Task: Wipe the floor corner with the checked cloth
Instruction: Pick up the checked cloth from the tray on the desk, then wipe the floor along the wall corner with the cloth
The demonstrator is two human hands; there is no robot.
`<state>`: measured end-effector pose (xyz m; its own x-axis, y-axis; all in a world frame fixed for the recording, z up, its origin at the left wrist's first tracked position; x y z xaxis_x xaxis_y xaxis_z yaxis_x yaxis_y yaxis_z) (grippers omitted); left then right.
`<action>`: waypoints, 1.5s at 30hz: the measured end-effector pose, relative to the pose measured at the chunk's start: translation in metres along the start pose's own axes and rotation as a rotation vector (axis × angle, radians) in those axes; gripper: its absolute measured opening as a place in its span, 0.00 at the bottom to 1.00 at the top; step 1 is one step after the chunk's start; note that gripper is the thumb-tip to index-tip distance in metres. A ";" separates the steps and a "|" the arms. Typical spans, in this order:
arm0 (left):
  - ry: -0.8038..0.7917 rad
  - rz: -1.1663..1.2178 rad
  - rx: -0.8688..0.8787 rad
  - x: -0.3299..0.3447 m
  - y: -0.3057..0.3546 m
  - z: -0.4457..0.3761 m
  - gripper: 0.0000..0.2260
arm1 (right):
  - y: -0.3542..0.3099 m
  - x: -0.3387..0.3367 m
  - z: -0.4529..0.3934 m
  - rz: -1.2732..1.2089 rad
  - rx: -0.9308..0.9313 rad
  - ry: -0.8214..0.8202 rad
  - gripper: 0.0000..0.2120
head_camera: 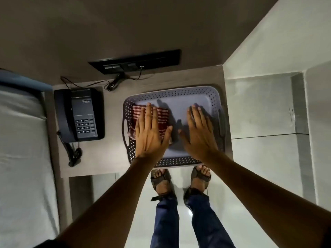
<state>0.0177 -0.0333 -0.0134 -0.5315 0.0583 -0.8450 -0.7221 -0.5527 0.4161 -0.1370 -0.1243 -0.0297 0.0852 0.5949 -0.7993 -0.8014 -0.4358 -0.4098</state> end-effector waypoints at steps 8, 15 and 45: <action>-0.021 -0.102 -0.143 0.055 -0.030 -0.014 0.50 | 0.020 0.039 -0.031 0.173 -0.057 0.154 0.40; -0.063 -0.120 -0.098 0.054 -0.032 -0.013 0.38 | 0.027 0.053 -0.035 0.249 -0.081 0.250 0.40; 0.297 0.803 -0.169 -0.056 0.232 0.046 0.15 | 0.138 -0.149 0.134 -0.374 0.219 0.478 0.32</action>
<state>-0.1407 -0.1269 0.1457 -0.6975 -0.6075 -0.3800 -0.0911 -0.4509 0.8879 -0.3395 -0.1829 0.0918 0.5959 0.2915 -0.7483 -0.7646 -0.0788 -0.6397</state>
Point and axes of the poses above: each hand's wrist, its own z-axis away from the middle knuckle, its own x-axis out of the palm, y = z × x, the point moved 4 cm from there along -z, towards the middle knuckle, and after that the axes turned 2 degrees about z, right-handed, at the moved point
